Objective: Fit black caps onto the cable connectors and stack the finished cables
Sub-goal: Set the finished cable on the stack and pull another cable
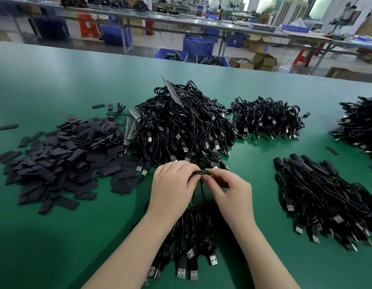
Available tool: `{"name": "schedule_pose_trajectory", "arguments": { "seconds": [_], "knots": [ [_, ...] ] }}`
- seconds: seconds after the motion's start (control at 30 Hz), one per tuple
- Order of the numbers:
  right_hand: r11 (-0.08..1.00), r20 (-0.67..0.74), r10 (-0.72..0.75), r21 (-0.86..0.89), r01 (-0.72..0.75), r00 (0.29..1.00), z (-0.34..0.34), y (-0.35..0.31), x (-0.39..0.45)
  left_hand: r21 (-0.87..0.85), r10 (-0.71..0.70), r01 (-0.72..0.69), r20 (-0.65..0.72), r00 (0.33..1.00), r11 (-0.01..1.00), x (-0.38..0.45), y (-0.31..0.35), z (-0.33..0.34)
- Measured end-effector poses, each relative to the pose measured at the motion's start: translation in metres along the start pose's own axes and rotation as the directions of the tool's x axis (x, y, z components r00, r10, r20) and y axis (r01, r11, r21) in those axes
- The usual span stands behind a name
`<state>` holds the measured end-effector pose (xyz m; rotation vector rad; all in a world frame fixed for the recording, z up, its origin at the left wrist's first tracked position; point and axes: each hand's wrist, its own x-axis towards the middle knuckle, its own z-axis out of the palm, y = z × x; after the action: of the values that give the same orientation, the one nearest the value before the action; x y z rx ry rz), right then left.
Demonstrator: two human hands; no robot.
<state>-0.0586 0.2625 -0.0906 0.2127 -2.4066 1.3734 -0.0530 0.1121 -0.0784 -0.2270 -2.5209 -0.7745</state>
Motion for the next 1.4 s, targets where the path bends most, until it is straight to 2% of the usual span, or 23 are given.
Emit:
{"name": "schedule_pose_trajectory", "arguments": {
  "seconds": [0.23,0.43,0.57,0.97,1.1,1.2,1.27,1.33,1.4],
  "knots": [
    [0.993,-0.069,-0.103,-0.068,0.098,0.992,-0.005,-0.002,0.002,-0.072,0.01,-0.004,0.081,0.997,0.997,0.001,0.001,0.0],
    [0.99,-0.054,-0.113,-0.087,0.108,0.992,-0.01,-0.003,-0.003,-0.102,0.014,-0.009,0.049,0.999,0.995,-0.001,0.003,0.002],
    [0.981,-0.112,-0.16,-0.132,0.145,0.981,-0.005,-0.006,-0.005,-0.113,-0.005,0.007,0.02,1.0,0.994,-0.002,0.007,0.004],
    [0.956,-0.172,-0.233,-0.221,0.193,0.957,0.003,-0.008,-0.009,-0.12,-0.038,0.041,0.022,0.999,0.992,-0.002,0.012,0.005],
    [0.959,-0.215,-0.2,-0.243,0.146,0.956,0.0,-0.009,-0.009,-0.145,-0.042,0.041,-0.006,0.999,0.989,-0.001,0.009,0.007],
    [0.98,-0.328,-0.123,-0.189,0.063,0.937,-0.017,-0.011,-0.003,-0.108,-0.02,0.021,0.005,1.0,0.994,-0.002,0.005,0.009],
    [0.998,-0.461,-0.061,-0.04,0.048,0.885,-0.033,-0.019,0.004,-0.09,-0.009,0.011,0.025,1.0,0.996,-0.002,0.004,0.009],
    [0.992,-0.527,-0.041,0.083,0.1,0.849,-0.048,-0.036,0.01,-0.069,0.005,-0.003,0.036,0.999,0.998,-0.003,0.006,0.009],
    [0.976,-0.509,-0.08,0.133,0.17,0.857,-0.055,-0.058,0.012,-0.04,0.034,-0.035,-0.024,0.999,0.999,-0.003,0.009,0.008]
  ]
}}
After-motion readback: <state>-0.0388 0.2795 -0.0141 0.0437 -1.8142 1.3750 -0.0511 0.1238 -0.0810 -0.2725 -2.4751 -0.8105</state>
